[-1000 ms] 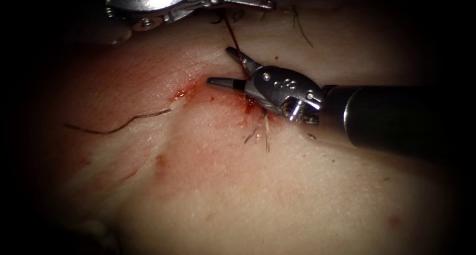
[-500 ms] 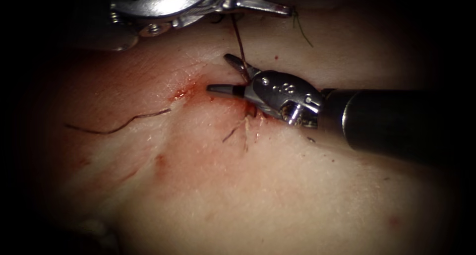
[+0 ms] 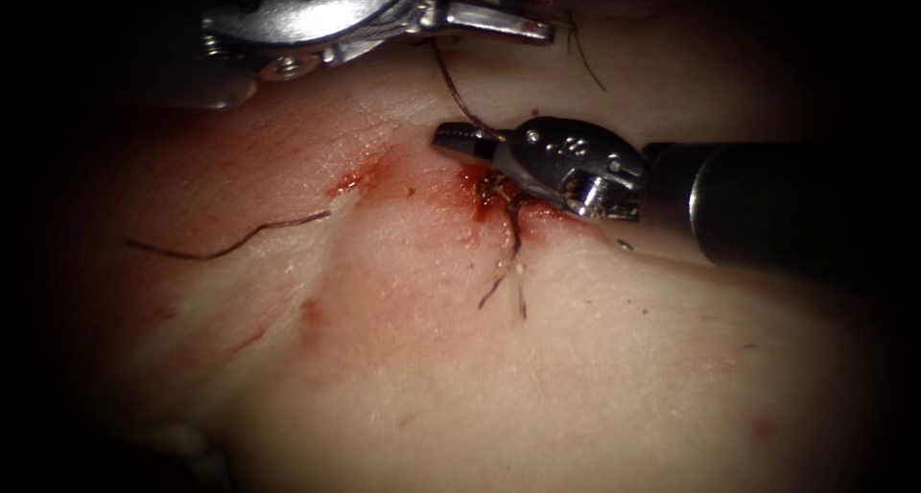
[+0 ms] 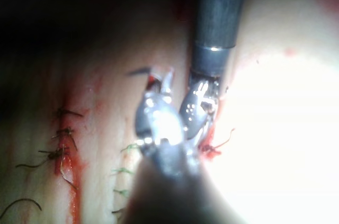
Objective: Wound Closure
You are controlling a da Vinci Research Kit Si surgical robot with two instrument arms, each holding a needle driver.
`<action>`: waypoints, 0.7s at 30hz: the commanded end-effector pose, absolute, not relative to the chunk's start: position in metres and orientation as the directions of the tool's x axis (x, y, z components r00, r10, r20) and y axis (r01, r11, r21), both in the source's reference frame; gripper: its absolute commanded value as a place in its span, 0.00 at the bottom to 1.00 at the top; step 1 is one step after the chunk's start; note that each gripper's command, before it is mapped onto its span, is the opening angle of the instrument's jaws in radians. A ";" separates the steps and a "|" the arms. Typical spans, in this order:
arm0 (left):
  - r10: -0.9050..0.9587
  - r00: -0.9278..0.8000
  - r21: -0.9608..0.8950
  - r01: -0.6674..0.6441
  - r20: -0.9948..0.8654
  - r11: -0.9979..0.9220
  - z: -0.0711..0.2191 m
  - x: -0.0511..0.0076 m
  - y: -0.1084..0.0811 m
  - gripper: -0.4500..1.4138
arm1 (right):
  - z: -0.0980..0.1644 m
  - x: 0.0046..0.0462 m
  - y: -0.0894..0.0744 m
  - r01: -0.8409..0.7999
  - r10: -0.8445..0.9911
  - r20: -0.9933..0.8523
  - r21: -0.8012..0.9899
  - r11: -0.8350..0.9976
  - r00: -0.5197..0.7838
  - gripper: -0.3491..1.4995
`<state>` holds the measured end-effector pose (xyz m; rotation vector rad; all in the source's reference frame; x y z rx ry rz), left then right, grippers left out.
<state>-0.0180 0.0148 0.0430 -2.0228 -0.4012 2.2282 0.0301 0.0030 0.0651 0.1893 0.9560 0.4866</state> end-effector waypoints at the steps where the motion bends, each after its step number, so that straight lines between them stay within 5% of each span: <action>1: 0.251 -0.112 -0.263 0.100 -0.961 -0.960 0.044 -0.0180 0.015 0.00 | 0.065 0.0304 0.003 -0.320 0.458 -0.742 0.336 0.886 0.489 0.00; 4: 0.249 -0.124 -0.262 0.095 -0.960 -0.961 0.043 -0.0164 0.015 0.00 | 0.065 0.0302 0.003 -0.326 0.450 -0.744 0.321 0.889 0.493 0.00; 5: 0.248 -0.128 -0.261 0.093 -0.960 -0.961 0.043 -0.0157 0.015 0.00 | 0.065 0.0302 0.003 -0.335 0.471 -0.737 0.340 0.879 0.486 0.11; 8: 0.243 -0.158 -0.257 0.073 -0.957 -0.964 0.044 -0.0132 0.015 0.00 | 0.065 0.0299 0.003 -0.401 0.535 -0.728 0.377 0.834 0.429 0.98; 21: 0.242 -0.258 -0.259 0.032 -0.935 -0.965 0.050 -0.0038 0.011 0.00 | 0.062 0.0199 0.003 -0.480 0.546 -0.750 0.347 0.806 0.373 0.99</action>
